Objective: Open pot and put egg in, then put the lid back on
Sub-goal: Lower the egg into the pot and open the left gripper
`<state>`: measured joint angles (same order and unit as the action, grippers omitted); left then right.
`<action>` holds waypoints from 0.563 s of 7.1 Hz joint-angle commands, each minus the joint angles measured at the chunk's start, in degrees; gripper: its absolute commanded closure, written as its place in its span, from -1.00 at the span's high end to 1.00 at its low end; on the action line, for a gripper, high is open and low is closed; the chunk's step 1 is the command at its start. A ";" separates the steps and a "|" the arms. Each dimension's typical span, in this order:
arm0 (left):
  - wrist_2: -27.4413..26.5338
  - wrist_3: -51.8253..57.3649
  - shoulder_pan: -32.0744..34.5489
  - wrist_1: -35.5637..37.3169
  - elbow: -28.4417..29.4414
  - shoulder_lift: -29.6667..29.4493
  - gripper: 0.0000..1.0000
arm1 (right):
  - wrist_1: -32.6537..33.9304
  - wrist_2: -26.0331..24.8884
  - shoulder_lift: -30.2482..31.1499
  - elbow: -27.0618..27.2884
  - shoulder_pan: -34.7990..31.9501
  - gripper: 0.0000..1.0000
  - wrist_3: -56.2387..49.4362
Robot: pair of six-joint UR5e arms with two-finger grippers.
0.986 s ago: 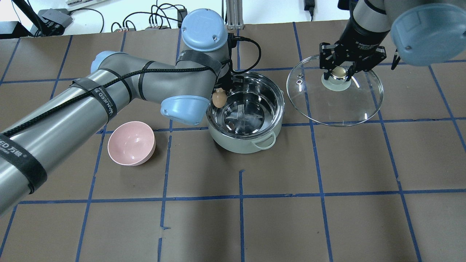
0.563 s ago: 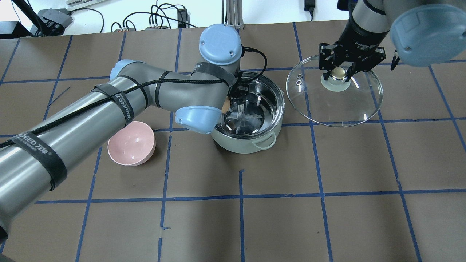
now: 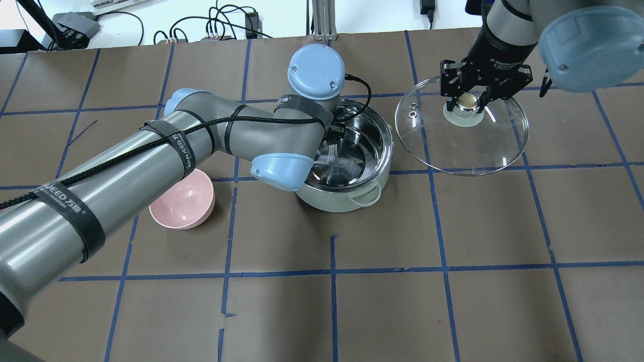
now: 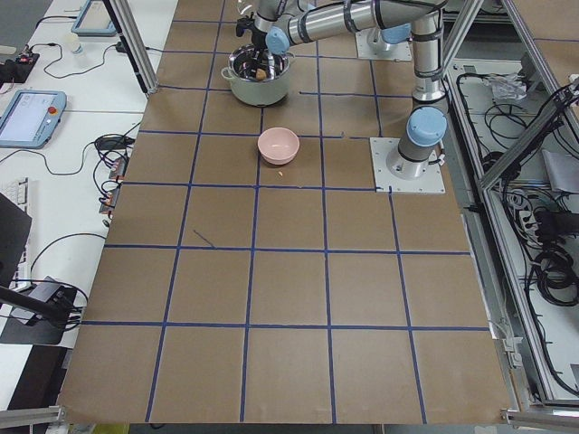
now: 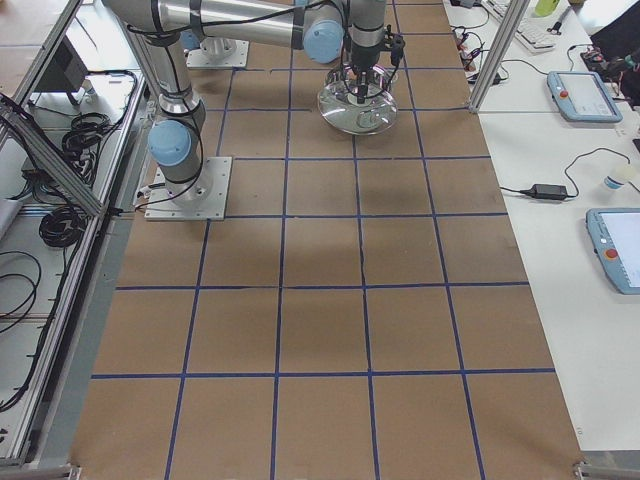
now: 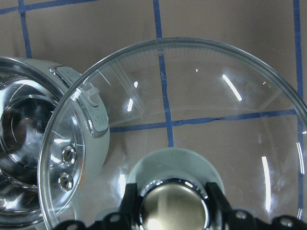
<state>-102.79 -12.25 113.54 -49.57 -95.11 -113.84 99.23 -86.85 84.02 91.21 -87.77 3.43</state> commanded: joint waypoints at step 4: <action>11.22 6.89 -12.24 -7.75 1.86 10.78 0.99 | -0.09 0.02 0.00 0.02 -0.03 -0.64 0.09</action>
<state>-98.36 -6.87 106.76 -52.01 -93.49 -107.87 99.21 -86.84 84.03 91.23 -87.81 3.45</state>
